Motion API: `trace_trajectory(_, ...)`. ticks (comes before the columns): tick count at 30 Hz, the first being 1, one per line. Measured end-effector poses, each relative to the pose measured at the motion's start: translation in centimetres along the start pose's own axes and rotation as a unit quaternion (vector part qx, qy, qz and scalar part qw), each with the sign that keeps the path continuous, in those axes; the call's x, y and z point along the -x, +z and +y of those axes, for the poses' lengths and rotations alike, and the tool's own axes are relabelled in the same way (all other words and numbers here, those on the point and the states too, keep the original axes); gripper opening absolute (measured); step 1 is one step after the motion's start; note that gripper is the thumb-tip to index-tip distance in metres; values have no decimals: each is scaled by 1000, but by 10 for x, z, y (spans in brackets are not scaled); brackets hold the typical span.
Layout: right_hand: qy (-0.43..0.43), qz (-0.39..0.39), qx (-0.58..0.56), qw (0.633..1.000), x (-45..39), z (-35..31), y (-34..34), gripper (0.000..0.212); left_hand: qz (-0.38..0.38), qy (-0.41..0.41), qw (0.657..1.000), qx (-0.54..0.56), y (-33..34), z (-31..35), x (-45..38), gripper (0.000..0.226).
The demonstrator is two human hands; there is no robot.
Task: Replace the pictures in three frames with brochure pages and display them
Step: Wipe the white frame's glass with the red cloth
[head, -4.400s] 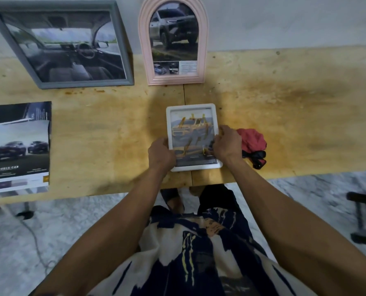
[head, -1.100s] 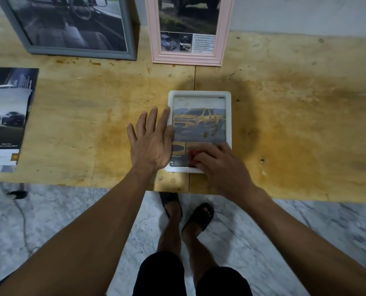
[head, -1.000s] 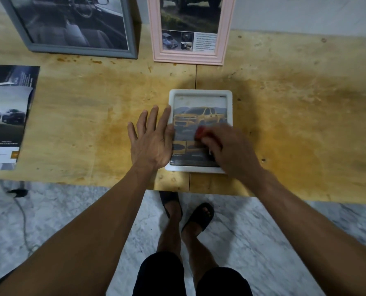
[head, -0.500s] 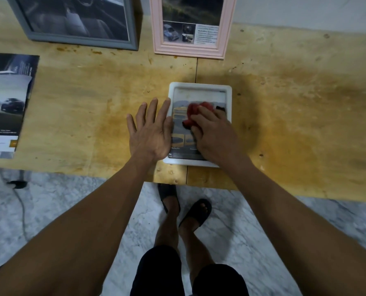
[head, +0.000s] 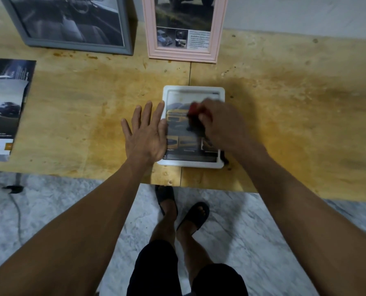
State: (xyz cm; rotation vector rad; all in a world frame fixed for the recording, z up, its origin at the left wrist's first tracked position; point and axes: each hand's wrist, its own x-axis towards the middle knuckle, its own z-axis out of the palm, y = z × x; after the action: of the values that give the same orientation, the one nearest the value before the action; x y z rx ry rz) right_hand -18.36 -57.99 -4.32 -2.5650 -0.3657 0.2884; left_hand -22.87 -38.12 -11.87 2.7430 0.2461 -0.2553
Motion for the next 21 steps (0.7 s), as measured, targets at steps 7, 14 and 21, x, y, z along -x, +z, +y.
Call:
trace_trajectory(7,-37,-78,196,977,-49,41,38,51,4,-1,1000,0,2,-1,-2,52)
trace_trajectory(14,-20,-17,162,986,7,19,40,46,5,-3,1000,3,2,0,0,52)
trace_trajectory(21,-19,-21,126,992,55,11,52,50,3,-6,1000,9,0,1,1,52)
